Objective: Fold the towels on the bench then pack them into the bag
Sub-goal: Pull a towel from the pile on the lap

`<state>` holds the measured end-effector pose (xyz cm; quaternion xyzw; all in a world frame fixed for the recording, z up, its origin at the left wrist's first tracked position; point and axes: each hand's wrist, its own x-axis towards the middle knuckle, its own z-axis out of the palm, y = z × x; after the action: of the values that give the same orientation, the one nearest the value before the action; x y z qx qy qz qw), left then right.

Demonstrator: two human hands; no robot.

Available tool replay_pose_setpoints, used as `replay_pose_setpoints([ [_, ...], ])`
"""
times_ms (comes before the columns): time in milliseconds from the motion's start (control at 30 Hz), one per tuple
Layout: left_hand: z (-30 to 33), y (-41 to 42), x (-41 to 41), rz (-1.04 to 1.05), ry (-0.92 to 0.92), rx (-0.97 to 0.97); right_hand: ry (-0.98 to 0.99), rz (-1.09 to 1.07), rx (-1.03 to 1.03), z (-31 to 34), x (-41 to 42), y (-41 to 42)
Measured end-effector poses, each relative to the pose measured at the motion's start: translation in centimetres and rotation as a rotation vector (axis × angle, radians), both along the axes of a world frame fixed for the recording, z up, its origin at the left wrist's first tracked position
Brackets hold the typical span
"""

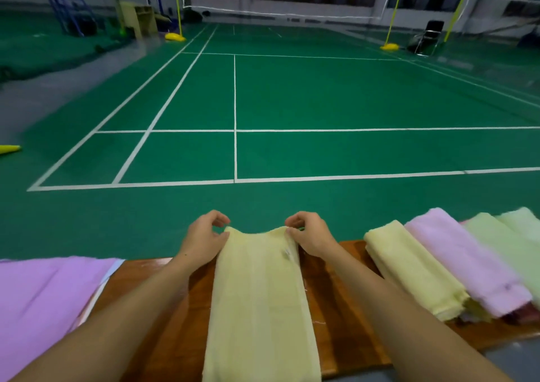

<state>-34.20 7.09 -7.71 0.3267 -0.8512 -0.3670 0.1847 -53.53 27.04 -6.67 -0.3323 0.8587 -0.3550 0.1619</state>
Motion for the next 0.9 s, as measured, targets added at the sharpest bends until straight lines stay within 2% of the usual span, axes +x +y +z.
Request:
replay_pose_setpoints([
  [267,2.6,4.4,5.6,-0.073,-0.008,0.014,0.028,0.107,-0.031,2.1,5.5,5.8],
  [433,2.8,9.1,10.1,-0.298,0.030,0.082,0.000,0.199,-0.080,0.8,10.4,10.2],
  [500,1.6,10.0,11.7,-0.404,-0.009,0.072,0.007,0.259,-0.047,-0.1,11.7,11.8],
  [667,-1.7,9.3,15.4,-0.514,-0.050,-0.211,0.027,0.414,0.027,-1.4,13.4,14.3],
  [900,-1.5,9.4,17.0,-0.582,-0.147,-0.443,0.083,0.463,0.012,-2.5,14.1,15.5],
])
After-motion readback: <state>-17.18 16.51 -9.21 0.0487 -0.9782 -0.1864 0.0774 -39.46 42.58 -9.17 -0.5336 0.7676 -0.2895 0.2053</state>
